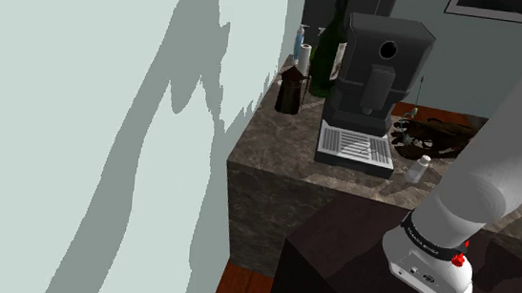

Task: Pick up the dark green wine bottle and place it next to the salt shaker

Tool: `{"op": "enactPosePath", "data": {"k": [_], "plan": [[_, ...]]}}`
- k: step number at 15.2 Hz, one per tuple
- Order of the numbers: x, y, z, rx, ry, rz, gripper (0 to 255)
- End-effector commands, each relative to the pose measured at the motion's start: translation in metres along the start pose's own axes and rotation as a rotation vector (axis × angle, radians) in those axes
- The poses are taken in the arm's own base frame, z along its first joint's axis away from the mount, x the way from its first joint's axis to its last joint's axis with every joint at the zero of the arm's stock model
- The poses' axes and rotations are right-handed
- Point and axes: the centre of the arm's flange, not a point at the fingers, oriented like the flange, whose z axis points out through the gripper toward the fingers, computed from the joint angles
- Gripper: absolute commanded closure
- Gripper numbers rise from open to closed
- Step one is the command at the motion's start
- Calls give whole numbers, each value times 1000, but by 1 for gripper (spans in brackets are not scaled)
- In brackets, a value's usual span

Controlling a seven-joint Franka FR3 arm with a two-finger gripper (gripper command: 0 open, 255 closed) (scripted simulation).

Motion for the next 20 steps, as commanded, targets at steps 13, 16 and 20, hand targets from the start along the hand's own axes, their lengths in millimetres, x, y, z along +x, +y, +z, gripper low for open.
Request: {"op": "enactPosePath", "data": {"k": [13,16,20], "plan": [[-172,19,-64,0,1,0,255],[-209,23,-78,0,1,0,255],[-258,28,-96,0,1,0,255]]}}
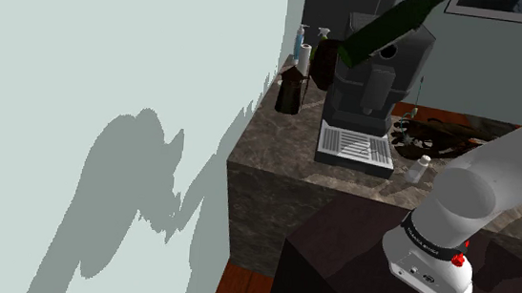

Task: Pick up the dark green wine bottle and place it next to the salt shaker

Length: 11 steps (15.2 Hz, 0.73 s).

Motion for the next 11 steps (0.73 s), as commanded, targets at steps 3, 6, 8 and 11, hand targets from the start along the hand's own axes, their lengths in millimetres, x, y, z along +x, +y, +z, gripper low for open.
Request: {"op": "enactPosePath", "data": {"k": [3,6,8,11], "plan": [[-48,5,-16,-1,0,2,255],[-85,9,-30,-1,0,2,255],[-110,12,-39,-1,0,2,255],[-147,15,-52,-1,0,2,255]]}}
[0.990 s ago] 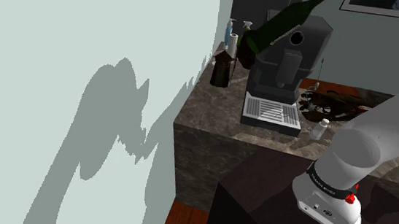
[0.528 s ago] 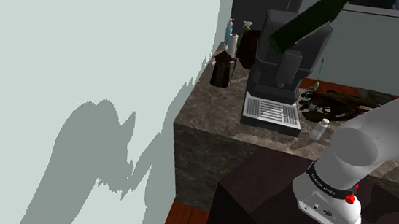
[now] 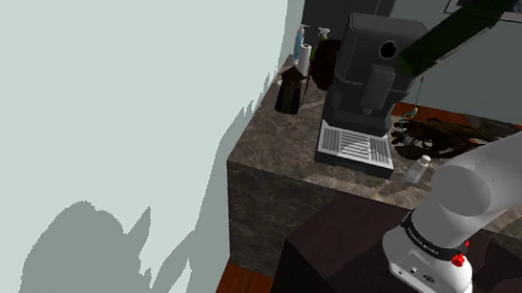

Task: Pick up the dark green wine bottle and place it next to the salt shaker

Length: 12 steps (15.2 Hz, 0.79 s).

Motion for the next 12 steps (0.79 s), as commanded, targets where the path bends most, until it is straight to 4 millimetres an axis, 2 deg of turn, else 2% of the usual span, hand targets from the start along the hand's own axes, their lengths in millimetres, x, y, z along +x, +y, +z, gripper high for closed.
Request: {"op": "enactPosePath", "data": {"k": [1,12], "plan": [[-24,4,-8,0,-1,-1,255],[-159,18,-58,0,-1,-1,255]]}}
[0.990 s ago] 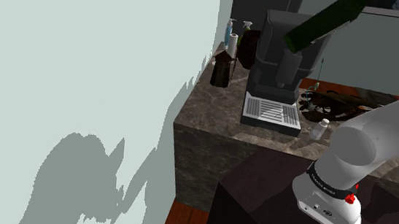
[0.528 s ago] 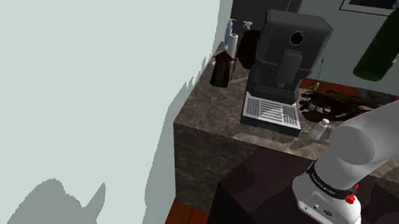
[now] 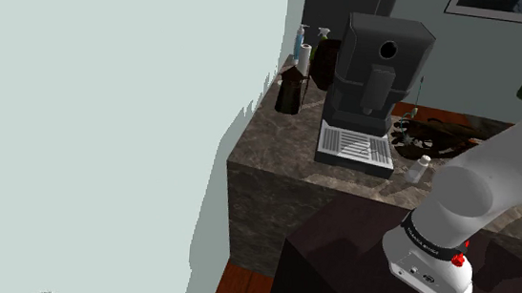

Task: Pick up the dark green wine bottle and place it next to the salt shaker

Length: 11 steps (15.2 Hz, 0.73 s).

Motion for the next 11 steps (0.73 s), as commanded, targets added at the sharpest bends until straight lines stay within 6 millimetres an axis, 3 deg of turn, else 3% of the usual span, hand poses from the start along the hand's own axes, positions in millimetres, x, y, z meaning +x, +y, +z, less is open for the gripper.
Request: {"op": "enactPosePath", "data": {"k": [1,4,11], "plan": [[-28,1,-9,-1,-2,-4,255],[-61,4,-21,-1,-2,-4,255],[-64,6,16,-1,-2,-4,255]]}}
